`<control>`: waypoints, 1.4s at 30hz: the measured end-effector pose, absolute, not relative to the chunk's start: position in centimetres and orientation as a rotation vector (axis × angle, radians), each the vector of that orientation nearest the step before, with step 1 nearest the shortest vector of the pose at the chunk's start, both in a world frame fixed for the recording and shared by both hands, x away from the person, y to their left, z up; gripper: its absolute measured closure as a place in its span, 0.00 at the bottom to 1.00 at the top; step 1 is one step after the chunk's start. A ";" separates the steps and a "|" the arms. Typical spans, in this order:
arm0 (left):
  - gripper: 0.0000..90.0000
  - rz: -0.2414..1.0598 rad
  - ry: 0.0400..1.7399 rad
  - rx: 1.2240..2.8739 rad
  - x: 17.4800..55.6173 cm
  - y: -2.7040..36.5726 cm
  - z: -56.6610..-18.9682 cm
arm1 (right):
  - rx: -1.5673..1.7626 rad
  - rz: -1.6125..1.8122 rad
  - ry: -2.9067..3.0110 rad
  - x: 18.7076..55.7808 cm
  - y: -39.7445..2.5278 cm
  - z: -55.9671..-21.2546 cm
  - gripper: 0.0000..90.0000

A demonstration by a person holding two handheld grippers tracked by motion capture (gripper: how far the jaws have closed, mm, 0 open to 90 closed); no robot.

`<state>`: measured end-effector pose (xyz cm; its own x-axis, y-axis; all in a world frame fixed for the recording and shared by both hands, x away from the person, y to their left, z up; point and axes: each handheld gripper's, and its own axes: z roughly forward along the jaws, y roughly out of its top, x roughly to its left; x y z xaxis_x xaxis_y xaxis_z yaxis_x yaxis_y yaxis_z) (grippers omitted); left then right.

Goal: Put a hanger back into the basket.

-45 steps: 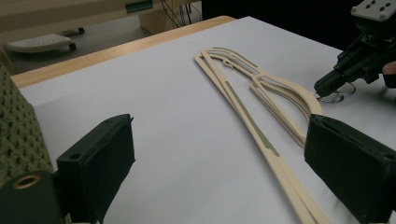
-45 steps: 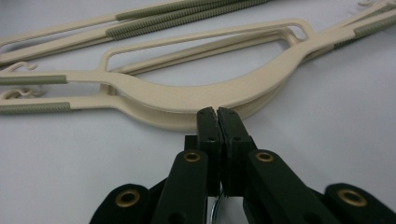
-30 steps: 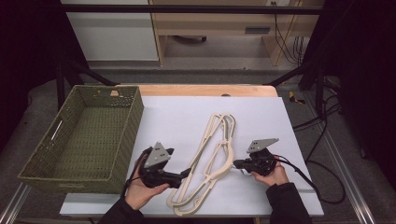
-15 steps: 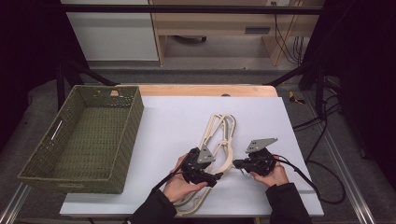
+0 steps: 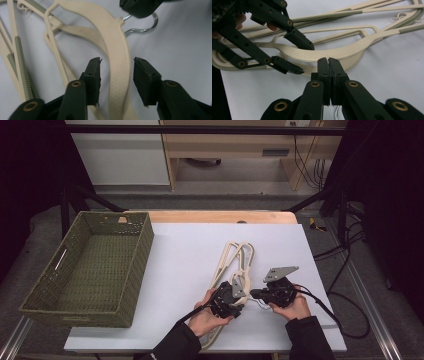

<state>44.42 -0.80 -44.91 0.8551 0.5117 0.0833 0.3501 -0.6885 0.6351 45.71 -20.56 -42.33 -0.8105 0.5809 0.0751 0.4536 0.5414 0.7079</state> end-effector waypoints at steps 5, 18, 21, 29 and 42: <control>0.81 0.336 0.629 2.403 44.3 -0.8 -44.9 | 0.880 1.112 2.597 45.6 -20.4 -42.3 0.99; 0.84 0.435 0.636 2.389 43.2 -0.1 -43.8 | 0.834 1.430 2.320 43.7 -22.5 -38.4 0.69; 0.85 0.447 0.648 2.371 43.2 0.6 -43.2 | 0.873 1.537 2.156 42.8 -24.4 -37.0 0.51; 0.87 0.451 0.752 2.267 43.2 3.7 -41.2 | 1.054 1.534 1.994 42.8 -27.0 -37.3 0.29; 0.93 0.510 0.941 2.155 44.4 8.2 -39.4 | 1.176 1.365 2.080 44.4 -26.4 -40.5 0.10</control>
